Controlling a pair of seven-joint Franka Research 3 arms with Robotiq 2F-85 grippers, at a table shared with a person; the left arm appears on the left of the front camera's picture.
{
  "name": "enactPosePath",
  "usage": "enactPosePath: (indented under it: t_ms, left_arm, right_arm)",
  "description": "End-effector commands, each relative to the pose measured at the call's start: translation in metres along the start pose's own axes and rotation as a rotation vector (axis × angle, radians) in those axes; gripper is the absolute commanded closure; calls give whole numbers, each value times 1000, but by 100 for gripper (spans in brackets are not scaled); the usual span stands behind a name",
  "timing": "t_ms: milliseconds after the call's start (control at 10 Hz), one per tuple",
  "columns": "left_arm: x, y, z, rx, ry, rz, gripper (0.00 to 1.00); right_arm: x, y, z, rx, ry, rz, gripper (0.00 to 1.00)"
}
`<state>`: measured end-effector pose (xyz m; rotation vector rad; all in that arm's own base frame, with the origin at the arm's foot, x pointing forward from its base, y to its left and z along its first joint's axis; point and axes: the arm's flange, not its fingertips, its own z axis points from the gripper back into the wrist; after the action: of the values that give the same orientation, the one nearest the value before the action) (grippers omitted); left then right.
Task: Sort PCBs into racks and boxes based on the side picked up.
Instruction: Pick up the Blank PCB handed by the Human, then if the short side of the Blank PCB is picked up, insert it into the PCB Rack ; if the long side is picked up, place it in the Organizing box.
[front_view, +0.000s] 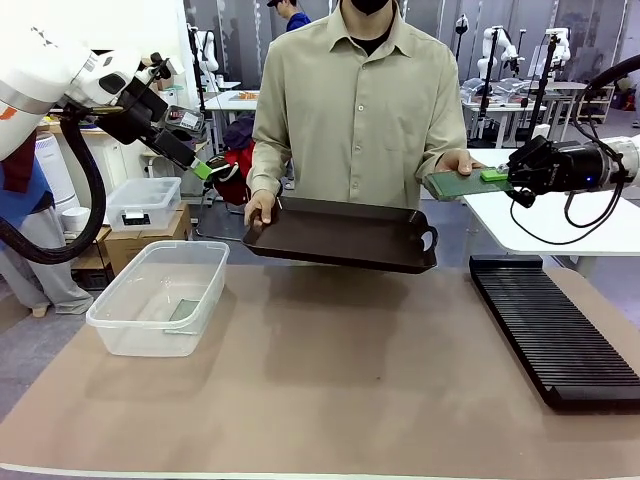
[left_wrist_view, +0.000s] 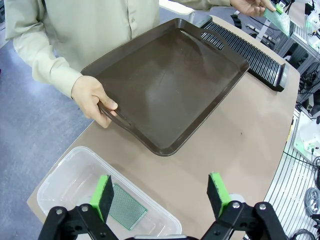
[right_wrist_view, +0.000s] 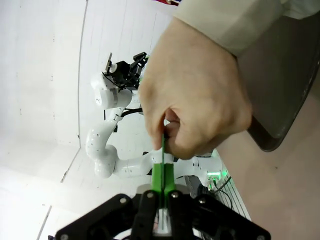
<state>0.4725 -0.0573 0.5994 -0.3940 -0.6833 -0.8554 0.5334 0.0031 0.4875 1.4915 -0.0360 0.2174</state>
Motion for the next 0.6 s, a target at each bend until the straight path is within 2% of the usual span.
enactPosePath:
  t_ms: [0,200,300,500]
  left_arm:
    - [1,1,0,2,0,-1,0]
    - [1,1,0,2,0,-1,0]
    - [1,1,0,2,0,-1,0]
    - [1,1,0,2,0,-1,0]
  right_arm:
    - [2,4,1,36,-14,-24,100]
    - [6,9,0,1,-46,-59,100]
    - [0,0,0,0,0,-3,100]
    - [0,0,0,0,0,-3,100]
